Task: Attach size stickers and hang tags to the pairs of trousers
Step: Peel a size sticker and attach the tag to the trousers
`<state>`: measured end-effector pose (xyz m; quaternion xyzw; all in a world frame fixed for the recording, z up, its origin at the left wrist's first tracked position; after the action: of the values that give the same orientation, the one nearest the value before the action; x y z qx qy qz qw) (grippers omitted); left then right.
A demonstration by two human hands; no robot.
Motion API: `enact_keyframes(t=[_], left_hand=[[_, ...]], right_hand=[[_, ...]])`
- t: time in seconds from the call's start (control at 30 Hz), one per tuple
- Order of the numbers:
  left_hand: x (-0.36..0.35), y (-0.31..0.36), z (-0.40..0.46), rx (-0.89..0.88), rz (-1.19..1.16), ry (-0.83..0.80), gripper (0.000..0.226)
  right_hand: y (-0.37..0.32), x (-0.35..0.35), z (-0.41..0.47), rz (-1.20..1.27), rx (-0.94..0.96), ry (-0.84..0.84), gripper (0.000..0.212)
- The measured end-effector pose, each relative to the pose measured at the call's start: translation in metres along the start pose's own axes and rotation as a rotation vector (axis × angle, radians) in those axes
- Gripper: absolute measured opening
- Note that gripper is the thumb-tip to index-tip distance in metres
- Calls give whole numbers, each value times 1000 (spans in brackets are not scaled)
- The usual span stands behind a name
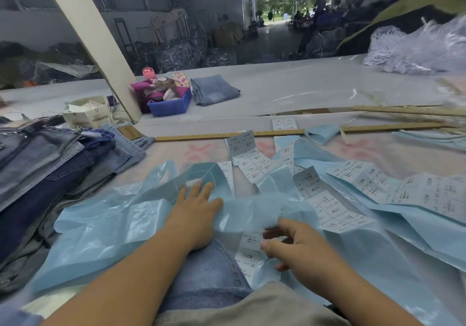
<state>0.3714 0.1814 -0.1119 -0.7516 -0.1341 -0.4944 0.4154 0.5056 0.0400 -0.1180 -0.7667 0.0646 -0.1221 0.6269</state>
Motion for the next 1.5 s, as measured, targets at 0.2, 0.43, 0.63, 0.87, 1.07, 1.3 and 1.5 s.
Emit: enact_keyframes(t=[0.2,0.43,0.63,0.87,1.07,1.3,1.5], left_hand=[[21,-6,4,-17,-622,-280,71],[76,-49,44,344,-34,150,49],[60,-69,25,442,-145,65,26],[141,25,-62,58,-357,471,17],[147,29,-98,-119,-832,355,33],[114,-8,-111,161,-666,271,23],[102,1,-100,183,-438,317,98]], right_hand=[[1,-2,1,27,-4,-1,20],[-2,0,-3,7,9,-6,14],[-36,-18,-13,284,135,-102,24],[-59,-19,-15,617,182,-138,33],[-62,-2,-16,710,225,-28,32],[-51,7,-9,1037,140,60,21],[-48,9,-7,1236,98,54,27]])
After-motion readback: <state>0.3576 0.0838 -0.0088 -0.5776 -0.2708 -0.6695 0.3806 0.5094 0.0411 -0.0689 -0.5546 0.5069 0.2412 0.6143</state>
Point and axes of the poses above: each hand's wrist, its own z-axis towards the middle knuckle, its own x-axis out of the back of the hand, y = z × x, the point moved 10 cm from there along z, towards the middle knuckle, and after that the axes turned 11 degrees about z, right-handed, at the moved point
